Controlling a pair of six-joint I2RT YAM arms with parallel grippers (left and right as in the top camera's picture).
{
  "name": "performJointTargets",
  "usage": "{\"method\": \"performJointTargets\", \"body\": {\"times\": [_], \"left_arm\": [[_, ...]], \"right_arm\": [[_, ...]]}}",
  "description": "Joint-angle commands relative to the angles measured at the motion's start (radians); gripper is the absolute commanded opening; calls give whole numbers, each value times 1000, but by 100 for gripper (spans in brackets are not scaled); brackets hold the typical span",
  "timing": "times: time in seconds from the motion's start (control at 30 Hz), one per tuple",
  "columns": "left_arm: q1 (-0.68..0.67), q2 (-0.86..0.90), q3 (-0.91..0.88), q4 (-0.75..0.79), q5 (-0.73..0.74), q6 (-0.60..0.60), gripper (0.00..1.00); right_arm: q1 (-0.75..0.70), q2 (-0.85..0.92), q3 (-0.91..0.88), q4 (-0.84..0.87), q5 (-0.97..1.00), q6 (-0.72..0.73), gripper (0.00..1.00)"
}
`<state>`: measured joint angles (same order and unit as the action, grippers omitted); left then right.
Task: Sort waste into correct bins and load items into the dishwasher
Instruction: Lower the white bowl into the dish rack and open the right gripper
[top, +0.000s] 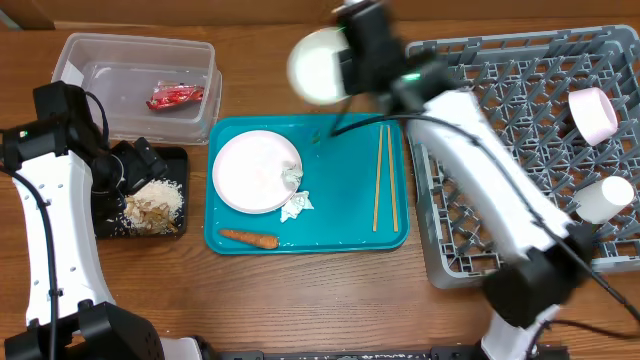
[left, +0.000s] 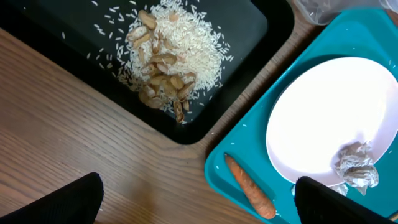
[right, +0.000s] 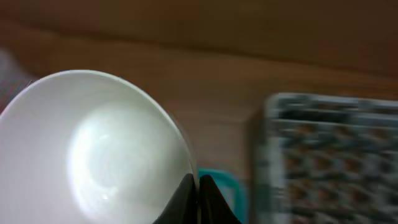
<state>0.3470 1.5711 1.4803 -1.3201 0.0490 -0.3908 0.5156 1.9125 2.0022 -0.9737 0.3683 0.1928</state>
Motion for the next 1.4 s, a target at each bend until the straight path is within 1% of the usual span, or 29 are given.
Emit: {"method": "performJointTargets", "body": {"times": [0.0, 0.07, 0.1, 0.13, 0.17, 0.23, 0.33, 0.4, 0.5, 0.63, 0.7, 0.97, 1.37], "left_arm": [[-1, -6, 14, 9, 7, -14, 100], [-1, -6, 14, 13, 7, -14, 100], [-1, -6, 14, 13, 7, -14, 100], [-1, -6, 14, 14, 7, -14, 100], [-1, -6, 14, 15, 7, -14, 100], [-1, -6, 14, 15, 7, -14, 100], [-1, -6, 14, 17, 7, -14, 100], [-1, -6, 14, 24, 7, -13, 100], [-1, -6, 14, 25, 7, -14, 100], [-1, -6, 14, 27, 8, -14, 100], [-1, -6, 14, 29, 12, -14, 100], [-1, -6, 14, 31, 29, -13, 100], [-1, -6, 14, 31, 30, -13, 100]], "right_arm": [[-99, -4, 7, -85, 387, -18, 4], [-156, 2, 5, -120, 539, -9, 4], [-199, 6, 5, -136, 647, 21, 4], [-254, 8, 5, -160, 765, 97, 4], [-287, 8, 0, -179, 813, 154, 4], [-342, 11, 0, -230, 863, 240, 4], [-442, 20, -12, -300, 895, 330, 4], [-506, 20, -73, -304, 903, 336, 4], [-558, 20, -172, -287, 906, 340, 4], [-567, 20, -292, -247, 907, 340, 4], [-556, 20, -373, -200, 906, 340, 4], [-503, 21, -505, -148, 907, 352, 4], [-389, 21, -530, -128, 893, 362, 4]]}}
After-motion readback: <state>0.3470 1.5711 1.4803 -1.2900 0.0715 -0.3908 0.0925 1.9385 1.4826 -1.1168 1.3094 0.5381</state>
